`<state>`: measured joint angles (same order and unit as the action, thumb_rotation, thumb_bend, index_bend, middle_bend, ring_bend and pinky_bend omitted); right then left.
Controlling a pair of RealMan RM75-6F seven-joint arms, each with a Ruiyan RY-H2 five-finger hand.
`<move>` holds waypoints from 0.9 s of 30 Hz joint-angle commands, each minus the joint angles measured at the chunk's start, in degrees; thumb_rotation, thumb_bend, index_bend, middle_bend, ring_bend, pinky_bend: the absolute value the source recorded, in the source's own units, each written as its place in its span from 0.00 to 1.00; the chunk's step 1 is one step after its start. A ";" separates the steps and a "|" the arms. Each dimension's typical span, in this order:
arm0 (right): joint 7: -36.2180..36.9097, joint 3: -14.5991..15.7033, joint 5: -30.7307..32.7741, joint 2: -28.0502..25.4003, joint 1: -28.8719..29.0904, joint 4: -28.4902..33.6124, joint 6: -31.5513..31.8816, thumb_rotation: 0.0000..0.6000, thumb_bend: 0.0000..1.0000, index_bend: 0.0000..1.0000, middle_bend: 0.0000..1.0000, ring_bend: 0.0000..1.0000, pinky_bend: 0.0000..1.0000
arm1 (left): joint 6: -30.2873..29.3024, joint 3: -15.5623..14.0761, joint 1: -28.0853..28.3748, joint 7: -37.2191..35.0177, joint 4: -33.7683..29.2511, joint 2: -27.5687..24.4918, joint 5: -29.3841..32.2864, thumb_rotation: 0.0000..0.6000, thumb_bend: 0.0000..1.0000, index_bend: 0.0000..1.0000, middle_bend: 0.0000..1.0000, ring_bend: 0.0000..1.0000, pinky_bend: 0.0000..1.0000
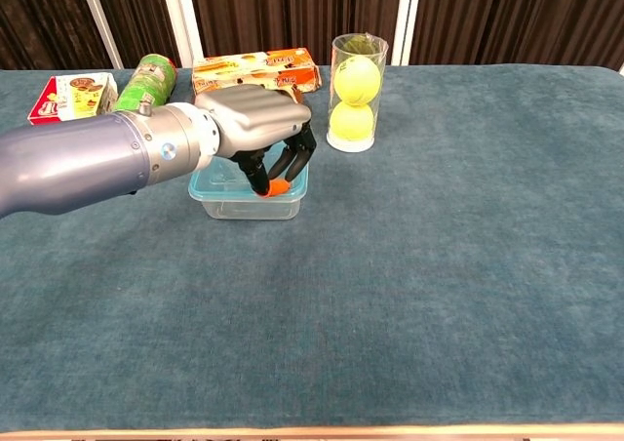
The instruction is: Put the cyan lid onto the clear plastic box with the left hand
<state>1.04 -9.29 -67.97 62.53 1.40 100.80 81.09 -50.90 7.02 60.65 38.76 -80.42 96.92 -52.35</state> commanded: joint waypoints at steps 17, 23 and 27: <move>0.52 -0.11 0.19 -0.23 -0.02 0.22 -0.19 1.00 0.29 0.10 0.00 0.00 0.00 | 0.20 -1.05 -0.12 1.69 3.02 2.08 -0.30 1.00 0.50 0.65 0.60 0.14 0.03; 0.53 -0.12 0.24 -0.26 0.01 0.27 -0.26 1.00 0.29 0.10 0.00 0.00 0.00 | 0.13 -1.22 -0.18 2.28 3.68 2.62 -0.56 1.00 0.50 0.65 0.60 0.14 0.03; 0.55 -0.13 0.27 -0.26 -0.01 0.31 -0.21 1.00 0.29 0.10 0.00 0.00 0.00 | 0.14 -1.48 -0.28 2.54 4.27 3.06 -1.01 1.00 0.50 0.65 0.60 0.14 0.03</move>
<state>1.59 -9.43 -67.69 62.27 1.39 101.11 80.88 -50.77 5.58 60.39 41.25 -76.22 99.92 -53.29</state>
